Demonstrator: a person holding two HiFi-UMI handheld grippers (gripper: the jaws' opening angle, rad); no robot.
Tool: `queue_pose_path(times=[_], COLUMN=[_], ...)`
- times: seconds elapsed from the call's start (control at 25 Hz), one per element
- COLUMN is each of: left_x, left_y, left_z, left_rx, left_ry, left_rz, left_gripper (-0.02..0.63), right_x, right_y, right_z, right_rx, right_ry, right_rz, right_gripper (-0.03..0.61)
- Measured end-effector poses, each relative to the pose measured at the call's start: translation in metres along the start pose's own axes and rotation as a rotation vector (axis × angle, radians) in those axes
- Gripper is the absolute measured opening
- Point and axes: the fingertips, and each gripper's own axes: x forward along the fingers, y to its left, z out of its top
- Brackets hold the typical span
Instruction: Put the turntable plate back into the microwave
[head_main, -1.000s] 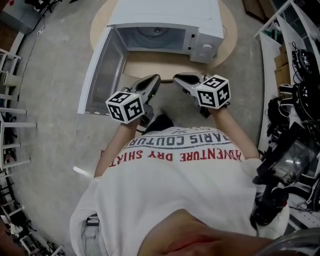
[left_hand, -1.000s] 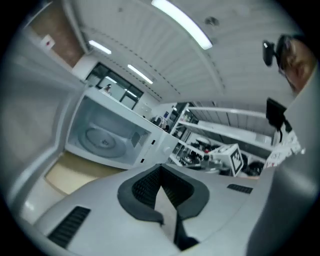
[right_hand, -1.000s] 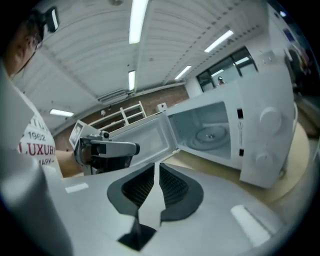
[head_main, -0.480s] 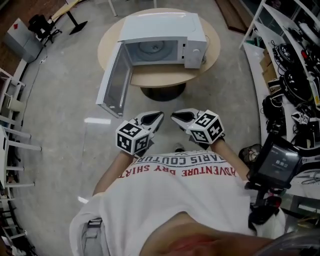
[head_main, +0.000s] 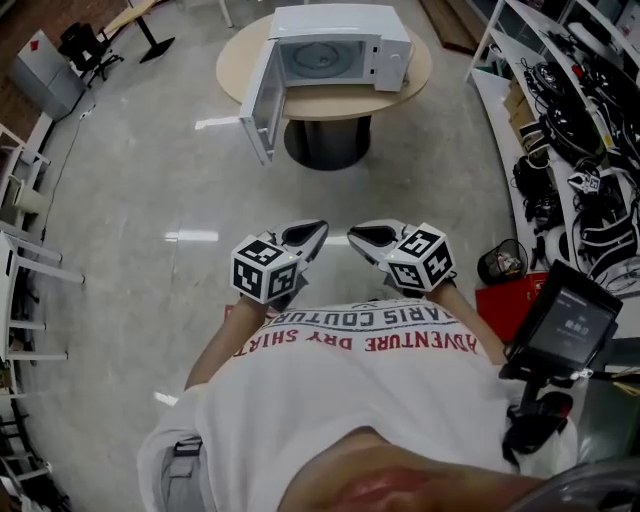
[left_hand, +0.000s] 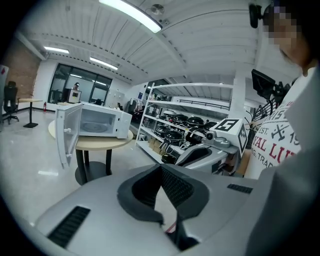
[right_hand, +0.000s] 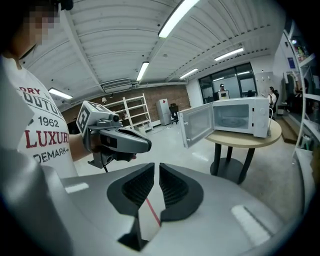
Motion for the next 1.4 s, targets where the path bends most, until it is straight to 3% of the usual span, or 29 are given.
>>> queue_pose_path(times=[0.12,0.32,0.68,0.92,1.16,1.4], left_x=[-0.027,-0.031,-0.05,-0.084,-0.101,-0.104], left_y=[-0.04,-0.087,-0.269,-0.372,-0.422,-0.437], left_z=[-0.01,-0.031,-0.11,-0.126,-0.133,-0.138], left_rx=[0.025,0.018,0.024,0.072,0.092,0.079], left_ry=[-0.023,-0.04,-0.044,-0.086,-0.1,-0.102], left_rz=[-0.006,-0.014,-0.013,0.007,0.026,0.025], left_gripper=[-0.002,-0.002,-0.002,-0.002,-0.002,-0.002], right_x=[-0.022,-0.058,-0.195,-0.262,-0.297,-0.317], right_y=[0.042,0.06,0.155,0.216,0.254,0.263], right_z=[-0.009,-0.039,-0.154,-0.173,-0.181,-0.181], right_rx=[-0.013,0.008,0.047,-0.001,-0.048,-0.049], right_ry=[-0.024,-0.033,-0.06,-0.121,-0.149,-0.172], right_rz=[-0.007,-0.026,-0.042,-0.017,-0.008,-0.03], right_gripper=[0.031,0.031,0.029,0.003,0.002,0.002])
